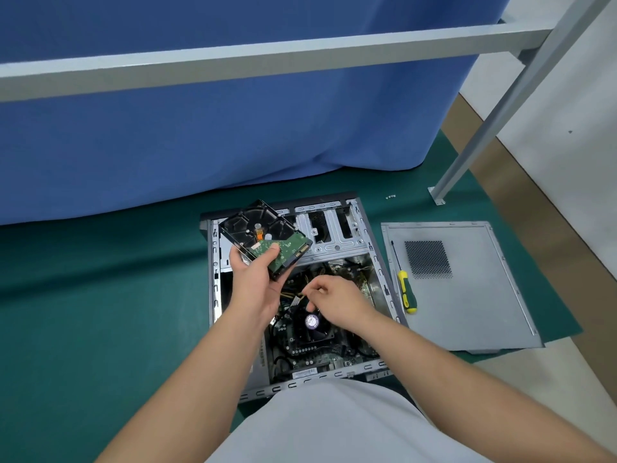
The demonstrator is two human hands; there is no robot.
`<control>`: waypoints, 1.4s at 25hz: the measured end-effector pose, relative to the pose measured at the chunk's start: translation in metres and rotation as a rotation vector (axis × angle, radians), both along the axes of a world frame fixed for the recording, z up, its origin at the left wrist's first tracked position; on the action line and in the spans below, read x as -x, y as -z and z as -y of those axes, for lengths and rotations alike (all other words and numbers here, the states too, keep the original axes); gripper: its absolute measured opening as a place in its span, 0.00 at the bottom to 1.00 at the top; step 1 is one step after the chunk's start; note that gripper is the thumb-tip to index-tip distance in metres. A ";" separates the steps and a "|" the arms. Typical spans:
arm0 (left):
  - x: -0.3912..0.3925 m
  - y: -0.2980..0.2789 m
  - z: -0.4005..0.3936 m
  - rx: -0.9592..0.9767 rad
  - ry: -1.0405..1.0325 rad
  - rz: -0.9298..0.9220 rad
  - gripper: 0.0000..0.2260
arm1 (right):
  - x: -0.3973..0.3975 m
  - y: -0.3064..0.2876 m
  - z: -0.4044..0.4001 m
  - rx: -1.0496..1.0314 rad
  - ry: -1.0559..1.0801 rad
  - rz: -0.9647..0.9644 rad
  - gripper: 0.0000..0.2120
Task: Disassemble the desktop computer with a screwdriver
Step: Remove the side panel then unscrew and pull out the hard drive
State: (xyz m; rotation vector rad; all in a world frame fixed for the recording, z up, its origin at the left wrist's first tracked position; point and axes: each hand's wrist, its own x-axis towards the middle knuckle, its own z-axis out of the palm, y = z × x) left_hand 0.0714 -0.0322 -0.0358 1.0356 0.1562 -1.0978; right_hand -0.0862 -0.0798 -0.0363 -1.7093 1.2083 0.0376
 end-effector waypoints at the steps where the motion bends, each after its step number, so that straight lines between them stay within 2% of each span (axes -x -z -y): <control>1: -0.001 0.001 -0.002 -0.001 0.006 -0.002 0.27 | 0.000 0.000 -0.001 0.035 -0.084 -0.042 0.12; 3: -0.001 0.003 -0.005 -0.012 0.017 -0.018 0.22 | 0.001 0.000 0.001 0.071 -0.229 -0.142 0.28; 5: 0.001 0.005 -0.006 -0.012 0.032 -0.029 0.19 | 0.001 -0.004 0.003 0.111 -0.266 -0.211 0.43; 8: 0.001 0.004 -0.007 -0.012 0.058 -0.013 0.18 | 0.005 -0.013 0.010 0.421 -0.244 -0.252 0.50; 11: 0.002 -0.004 -0.006 -0.013 0.120 0.057 0.19 | 0.000 -0.021 0.017 0.678 -0.302 -0.135 0.48; 14: 0.008 -0.013 -0.004 -0.045 0.226 0.188 0.18 | -0.008 -0.028 0.022 0.901 -0.404 -0.072 0.38; 17: 0.014 -0.019 -0.005 -0.058 0.316 0.246 0.20 | -0.006 -0.034 0.029 1.060 -0.375 -0.084 0.28; 19: 0.016 -0.021 -0.005 -0.043 0.382 0.261 0.17 | -0.001 -0.038 0.031 0.983 -0.210 -0.048 0.20; 21: 0.015 -0.023 -0.003 -0.073 0.365 0.278 0.13 | 0.001 -0.040 0.032 0.708 0.070 0.107 0.09; 22: 0.015 -0.022 -0.002 -0.100 0.329 0.274 0.12 | 0.003 -0.040 0.033 0.518 0.220 0.255 0.06; 25: 0.011 -0.018 0.003 -0.105 0.312 0.198 0.16 | 0.008 -0.043 0.029 -0.169 0.538 0.685 0.07; 27: 0.013 -0.017 0.008 -0.064 0.336 0.119 0.15 | 0.014 -0.039 0.027 -0.464 0.614 0.771 0.12; 28: 0.014 -0.017 0.010 -0.056 0.333 0.087 0.15 | 0.018 -0.037 0.026 -0.522 0.629 0.761 0.14; 29: 0.015 -0.016 0.014 -0.055 0.326 0.060 0.15 | 0.021 -0.036 0.027 -0.527 0.637 0.728 0.15; 31: 0.018 -0.013 0.020 -0.046 0.321 0.026 0.14 | 0.029 -0.035 0.033 -0.362 0.586 0.546 0.20; 34: 0.023 -0.012 0.036 -0.070 0.377 0.097 0.12 | 0.045 -0.041 0.048 0.117 0.367 0.182 0.42; 35: 0.025 -0.013 0.043 -0.078 0.413 0.146 0.11 | 0.049 -0.043 0.054 0.262 0.253 0.115 0.44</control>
